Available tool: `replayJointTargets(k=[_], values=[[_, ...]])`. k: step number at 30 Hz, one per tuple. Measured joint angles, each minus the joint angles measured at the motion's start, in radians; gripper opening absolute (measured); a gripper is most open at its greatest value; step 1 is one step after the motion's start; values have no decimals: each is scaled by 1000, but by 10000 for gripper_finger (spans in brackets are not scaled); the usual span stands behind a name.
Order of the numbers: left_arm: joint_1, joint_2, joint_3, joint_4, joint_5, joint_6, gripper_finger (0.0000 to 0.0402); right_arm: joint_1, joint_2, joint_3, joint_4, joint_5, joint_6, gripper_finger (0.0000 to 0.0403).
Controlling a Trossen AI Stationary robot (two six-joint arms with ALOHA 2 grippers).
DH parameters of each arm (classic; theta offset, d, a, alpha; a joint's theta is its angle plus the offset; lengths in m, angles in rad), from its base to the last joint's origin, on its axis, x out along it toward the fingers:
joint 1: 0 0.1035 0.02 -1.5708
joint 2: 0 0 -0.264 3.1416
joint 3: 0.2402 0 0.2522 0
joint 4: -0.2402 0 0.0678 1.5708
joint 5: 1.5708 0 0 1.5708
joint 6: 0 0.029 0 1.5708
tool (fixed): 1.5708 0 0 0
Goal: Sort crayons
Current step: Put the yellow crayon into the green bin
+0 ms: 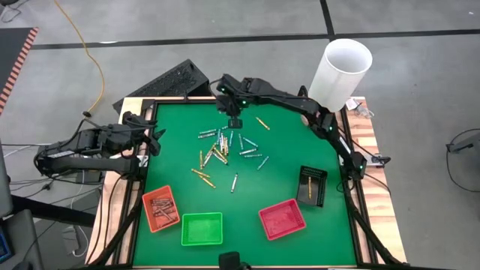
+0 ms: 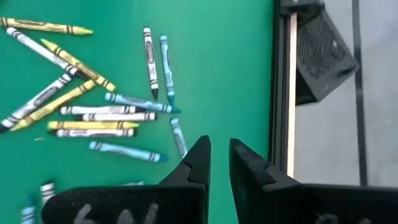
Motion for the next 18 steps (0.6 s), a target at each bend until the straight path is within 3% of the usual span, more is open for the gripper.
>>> replayJointTargets(k=[4, 11, 14, 18], values=[[0, 0, 0, -11, 3, 0, 223, -8, 36, 0, -1, -54, -40, 54], [0, 0, -1, -12, 18, 0, 223, 18, 87, -3, -35, -102, 41, 54], [0, 0, -1, -14, 18, 0, 223, 62, 95, 2, 12, -70, 164, 54], [0, 0, -1, -13, 18, 0, 223, 121, 101, -1, 1, -4, 446, 54]])
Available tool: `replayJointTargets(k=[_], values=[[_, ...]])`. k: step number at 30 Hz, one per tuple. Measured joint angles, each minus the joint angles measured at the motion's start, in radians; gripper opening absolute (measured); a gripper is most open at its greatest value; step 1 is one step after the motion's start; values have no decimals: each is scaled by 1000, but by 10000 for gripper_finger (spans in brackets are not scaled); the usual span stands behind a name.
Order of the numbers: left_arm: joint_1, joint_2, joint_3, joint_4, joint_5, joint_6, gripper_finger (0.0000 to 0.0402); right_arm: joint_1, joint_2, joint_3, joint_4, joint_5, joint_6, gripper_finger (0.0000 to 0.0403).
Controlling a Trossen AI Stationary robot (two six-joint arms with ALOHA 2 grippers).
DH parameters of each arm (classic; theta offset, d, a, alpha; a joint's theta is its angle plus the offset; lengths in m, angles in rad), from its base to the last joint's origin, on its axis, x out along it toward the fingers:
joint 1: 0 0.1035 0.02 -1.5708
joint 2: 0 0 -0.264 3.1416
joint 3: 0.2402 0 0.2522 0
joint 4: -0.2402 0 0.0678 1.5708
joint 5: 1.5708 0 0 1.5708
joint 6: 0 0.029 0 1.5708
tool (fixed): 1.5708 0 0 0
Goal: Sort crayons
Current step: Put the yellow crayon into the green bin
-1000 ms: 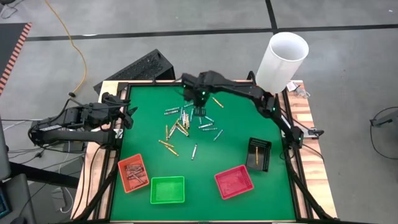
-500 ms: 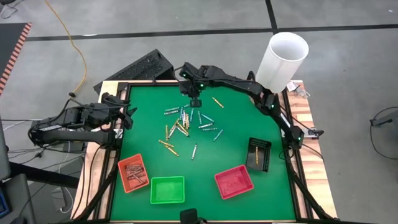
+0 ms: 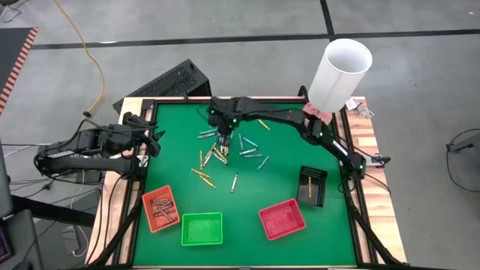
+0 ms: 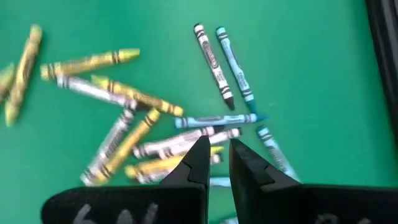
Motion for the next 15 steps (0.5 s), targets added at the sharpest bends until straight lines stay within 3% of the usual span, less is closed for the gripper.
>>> replayJointTargets(k=[6, 15], values=[[0, 0, 0, 1, 0, 0, 223, 85, 20, -1, -9, 81, 138, 54], [0, 0, 0, -1, 35, -2, 223, 113, 102, -2, -8, 85, 209, 54]])
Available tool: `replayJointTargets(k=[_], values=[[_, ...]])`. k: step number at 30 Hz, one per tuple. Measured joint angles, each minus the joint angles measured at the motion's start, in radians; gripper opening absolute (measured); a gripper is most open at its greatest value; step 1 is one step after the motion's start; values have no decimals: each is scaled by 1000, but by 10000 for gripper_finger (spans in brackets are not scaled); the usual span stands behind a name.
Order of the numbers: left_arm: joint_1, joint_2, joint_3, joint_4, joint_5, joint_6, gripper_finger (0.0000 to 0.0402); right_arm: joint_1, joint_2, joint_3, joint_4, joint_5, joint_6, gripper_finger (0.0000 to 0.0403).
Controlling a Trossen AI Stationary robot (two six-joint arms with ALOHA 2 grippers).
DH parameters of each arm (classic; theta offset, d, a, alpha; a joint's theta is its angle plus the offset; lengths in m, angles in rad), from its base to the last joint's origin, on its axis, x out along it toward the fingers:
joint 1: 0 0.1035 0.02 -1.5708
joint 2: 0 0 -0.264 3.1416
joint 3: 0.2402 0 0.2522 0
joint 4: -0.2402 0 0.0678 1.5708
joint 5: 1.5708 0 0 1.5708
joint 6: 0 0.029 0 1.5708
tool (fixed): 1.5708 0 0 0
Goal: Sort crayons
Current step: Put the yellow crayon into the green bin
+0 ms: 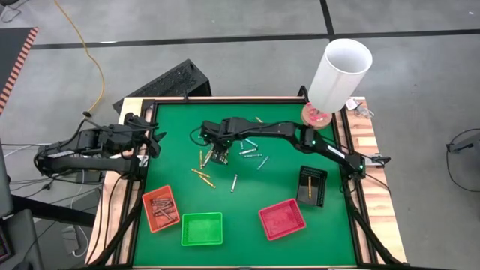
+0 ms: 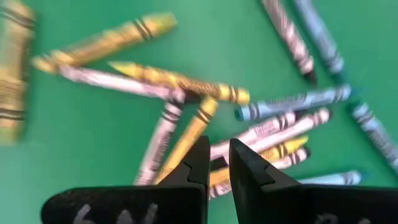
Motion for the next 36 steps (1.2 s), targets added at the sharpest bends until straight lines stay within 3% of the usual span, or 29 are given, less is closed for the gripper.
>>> replayJointTargets(k=[21, 36], values=[[0, 0, 0, -4, 0, 0, 223, 24, 62, 3, 0, -1, 64, 54], [0, 0, 0, -3, -1, -2, 223, 51, 3, 3, -3, 5, 109, 54]])
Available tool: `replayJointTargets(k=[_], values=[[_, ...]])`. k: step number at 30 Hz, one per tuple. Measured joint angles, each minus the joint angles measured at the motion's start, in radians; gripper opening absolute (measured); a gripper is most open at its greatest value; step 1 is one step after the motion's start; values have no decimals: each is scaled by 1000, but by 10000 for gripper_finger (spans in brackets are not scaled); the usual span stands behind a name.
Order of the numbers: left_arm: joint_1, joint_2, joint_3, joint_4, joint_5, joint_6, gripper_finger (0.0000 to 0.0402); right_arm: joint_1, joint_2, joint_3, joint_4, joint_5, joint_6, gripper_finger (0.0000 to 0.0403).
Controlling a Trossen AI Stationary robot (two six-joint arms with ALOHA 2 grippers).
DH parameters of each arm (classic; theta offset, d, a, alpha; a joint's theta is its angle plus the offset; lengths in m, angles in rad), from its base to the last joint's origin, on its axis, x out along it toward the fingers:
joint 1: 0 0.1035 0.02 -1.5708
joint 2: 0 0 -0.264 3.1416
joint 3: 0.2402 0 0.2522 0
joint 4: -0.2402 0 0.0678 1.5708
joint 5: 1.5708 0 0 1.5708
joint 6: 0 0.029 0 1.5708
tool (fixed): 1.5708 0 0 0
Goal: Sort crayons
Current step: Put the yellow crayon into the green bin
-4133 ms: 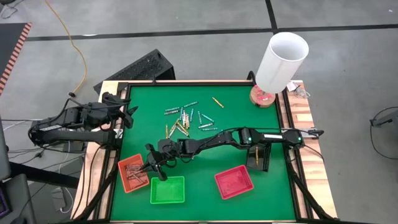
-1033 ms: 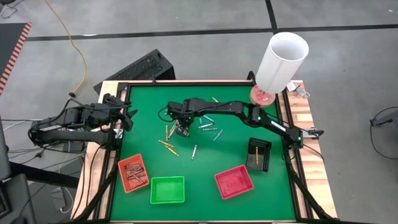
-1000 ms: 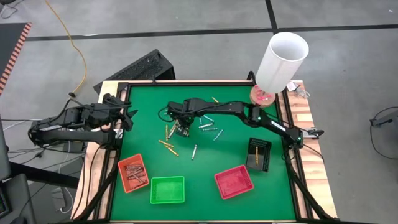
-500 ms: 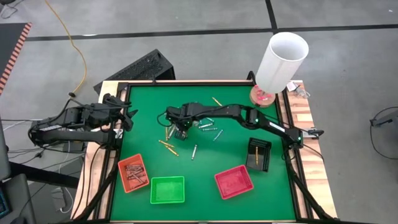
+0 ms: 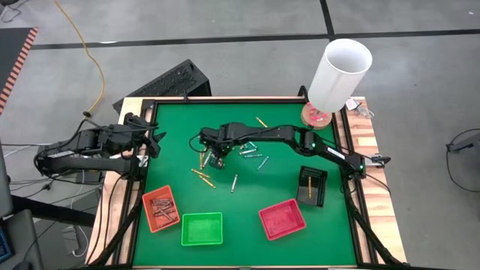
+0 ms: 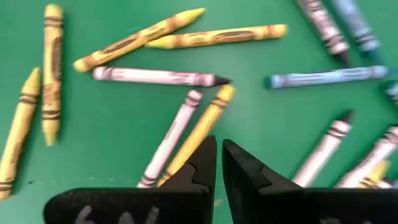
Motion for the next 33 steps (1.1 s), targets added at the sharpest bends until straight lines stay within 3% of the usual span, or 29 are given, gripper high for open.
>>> replayJointTargets(k=[10, 21, 33], values=[[0, 0, 0, 0, 11, -5, 223, 12, 9, -1, 15, 0, 9, 68], [0, 0, 0, 0, 13, -7, 223, 10, 9, -1, 35, -3, 20, 146], [0, 0, 0, 0, 13, -7, 223, 7, 49, 1, 42, -2, 19, 135]])
